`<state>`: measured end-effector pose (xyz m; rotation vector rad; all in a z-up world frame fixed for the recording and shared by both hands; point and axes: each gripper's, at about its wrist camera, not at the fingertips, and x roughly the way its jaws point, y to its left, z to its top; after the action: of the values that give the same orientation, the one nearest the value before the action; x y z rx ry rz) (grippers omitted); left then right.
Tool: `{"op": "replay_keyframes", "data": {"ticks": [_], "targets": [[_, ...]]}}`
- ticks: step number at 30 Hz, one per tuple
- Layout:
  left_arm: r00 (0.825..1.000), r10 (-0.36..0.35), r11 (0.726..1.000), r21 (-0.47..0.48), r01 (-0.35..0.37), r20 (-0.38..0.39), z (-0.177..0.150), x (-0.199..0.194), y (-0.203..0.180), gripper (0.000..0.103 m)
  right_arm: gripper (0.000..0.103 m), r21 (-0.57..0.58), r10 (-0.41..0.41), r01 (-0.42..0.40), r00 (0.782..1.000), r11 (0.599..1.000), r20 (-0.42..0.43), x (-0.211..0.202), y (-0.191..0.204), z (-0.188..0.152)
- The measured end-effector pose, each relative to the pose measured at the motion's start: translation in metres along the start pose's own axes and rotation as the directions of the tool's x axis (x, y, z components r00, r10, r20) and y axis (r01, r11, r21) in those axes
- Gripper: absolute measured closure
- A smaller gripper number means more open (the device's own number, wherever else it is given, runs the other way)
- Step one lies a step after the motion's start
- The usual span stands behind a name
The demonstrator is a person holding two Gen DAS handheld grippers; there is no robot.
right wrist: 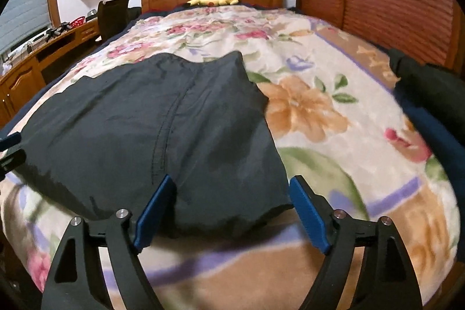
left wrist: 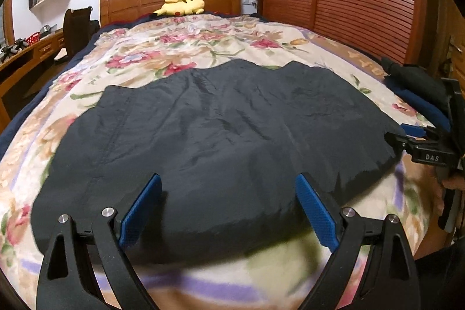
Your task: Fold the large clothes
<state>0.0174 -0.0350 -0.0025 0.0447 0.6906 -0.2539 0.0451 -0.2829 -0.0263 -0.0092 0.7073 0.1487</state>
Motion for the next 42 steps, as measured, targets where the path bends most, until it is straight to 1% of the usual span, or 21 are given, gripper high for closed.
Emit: {"op": "replay_keyframes", "data": {"ticks": [3,5,9,11,13,20,22,23,25,27,34,35,36,37,39,42], "targets": [[0.999,0.011,1.000,0.009,-0.010,-0.030,0.000,0.013,-0.006,0.009,0.014,0.048,0.041,-0.040,0.999,0.998,-0.015,0.004,-0.006,-0.002],[0.999,0.012,1.000,0.007,-0.012,-0.032,-0.001,0.017,-0.007,0.009,0.014,0.075,0.069,-0.067,0.997,0.995,-0.025,0.006,-0.012,-0.003],[0.999,-0.009,1.000,-0.004,0.009,-0.042,-0.003,0.019,-0.003,0.009,0.014,0.099,0.078,-0.074,0.996,0.992,-0.040,0.008,-0.012,-0.003],[0.999,-0.006,1.000,0.002,0.006,-0.044,-0.004,0.021,-0.004,0.009,0.015,0.104,0.081,-0.075,0.996,0.992,-0.046,0.009,-0.010,-0.002],[0.999,-0.001,1.000,0.007,0.001,-0.045,-0.006,0.022,-0.004,0.009,0.020,0.113,0.104,-0.098,0.993,0.989,-0.056,0.011,-0.010,-0.002],[0.999,0.025,0.999,0.023,-0.025,-0.031,-0.008,0.024,-0.009,0.009,0.032,0.118,0.149,-0.139,0.985,0.983,-0.086,0.017,-0.007,-0.001],[0.999,0.027,0.999,0.024,-0.026,-0.030,-0.009,0.024,-0.009,0.009,0.040,0.122,0.169,-0.158,0.982,0.980,-0.083,0.016,-0.008,-0.001],[0.999,0.026,0.999,0.023,-0.025,-0.031,-0.009,0.024,-0.009,0.009,0.043,0.120,0.176,-0.166,0.981,0.979,-0.078,0.016,-0.007,-0.001],[0.999,0.025,0.999,0.023,-0.024,-0.032,-0.010,0.024,-0.009,0.009,0.052,0.107,0.183,-0.175,0.981,0.979,-0.066,0.013,-0.006,-0.001],[0.999,0.027,0.999,0.024,-0.026,-0.033,-0.010,0.024,-0.010,0.009,0.056,0.103,0.179,-0.173,0.982,0.979,-0.052,0.011,-0.006,-0.001],[0.999,0.031,0.999,0.023,-0.031,-0.032,-0.010,0.024,-0.010,0.009,0.056,0.138,0.181,-0.174,0.983,0.975,-0.041,0.015,-0.008,-0.004],[0.999,0.032,0.999,0.022,-0.032,-0.032,-0.010,0.024,-0.010,0.009,0.058,0.133,0.177,-0.171,0.984,0.976,-0.033,0.014,-0.007,-0.002],[0.999,0.031,0.999,0.022,-0.030,-0.033,-0.009,0.023,-0.009,0.009,0.069,0.118,0.170,-0.167,0.985,0.979,-0.017,0.010,-0.005,0.000],[0.999,0.028,0.999,0.023,-0.027,-0.035,-0.009,0.021,-0.008,0.009,0.075,0.104,0.166,-0.165,0.986,0.981,-0.004,0.006,-0.002,0.003],[0.999,0.015,1.000,0.021,-0.014,-0.033,-0.009,0.017,-0.004,0.009,0.079,0.069,0.163,-0.165,0.986,0.984,0.033,-0.006,0.005,0.011],[1.000,0.003,1.000,0.006,-0.003,-0.025,-0.010,0.008,0.008,0.009,0.081,0.021,0.161,-0.163,0.984,0.986,0.078,-0.021,0.013,0.024]]}}
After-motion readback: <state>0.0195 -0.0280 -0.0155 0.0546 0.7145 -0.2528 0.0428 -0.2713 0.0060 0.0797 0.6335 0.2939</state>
